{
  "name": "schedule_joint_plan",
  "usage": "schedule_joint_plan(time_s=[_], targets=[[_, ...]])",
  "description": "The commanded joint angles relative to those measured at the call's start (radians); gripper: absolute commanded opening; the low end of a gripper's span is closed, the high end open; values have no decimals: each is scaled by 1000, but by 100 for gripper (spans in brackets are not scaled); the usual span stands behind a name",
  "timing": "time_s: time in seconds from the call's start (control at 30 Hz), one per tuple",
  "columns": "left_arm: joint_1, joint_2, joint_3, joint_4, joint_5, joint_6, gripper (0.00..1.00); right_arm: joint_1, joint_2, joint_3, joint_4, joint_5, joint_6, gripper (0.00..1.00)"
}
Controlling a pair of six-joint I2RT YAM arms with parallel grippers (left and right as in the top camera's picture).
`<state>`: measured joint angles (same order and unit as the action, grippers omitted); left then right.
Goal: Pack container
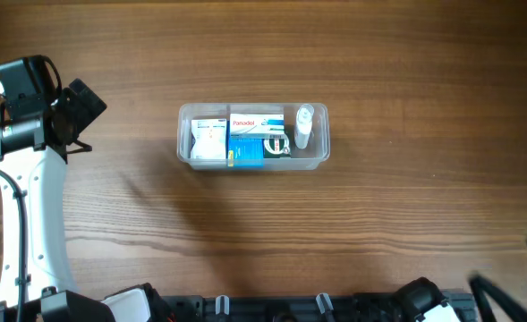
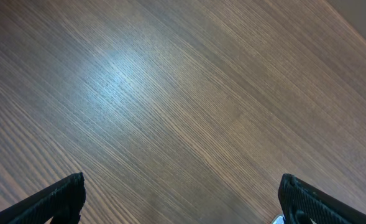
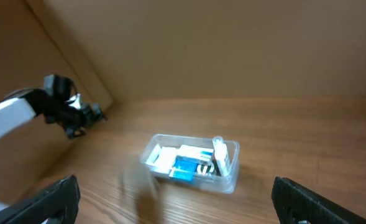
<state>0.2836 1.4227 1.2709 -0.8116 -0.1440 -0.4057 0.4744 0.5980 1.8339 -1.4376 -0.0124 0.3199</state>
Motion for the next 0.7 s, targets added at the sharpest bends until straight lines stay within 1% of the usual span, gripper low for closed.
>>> schedule_joint_plan(time_s=[0.0,0.1,0.13,0.67], targets=[[5,-9,1,2,2,5,100,0,-72,-3,-58,-12,-2,100],[5,-9,1,2,2,5,100,0,-100,-3,-156,-12,-3,100],[5,-9,1,2,2,5,100,0,-105,-5,-165,-13,-1,100],[5,-9,1,2,2,5,100,0,-105,-8,-169,-13,0,100]])
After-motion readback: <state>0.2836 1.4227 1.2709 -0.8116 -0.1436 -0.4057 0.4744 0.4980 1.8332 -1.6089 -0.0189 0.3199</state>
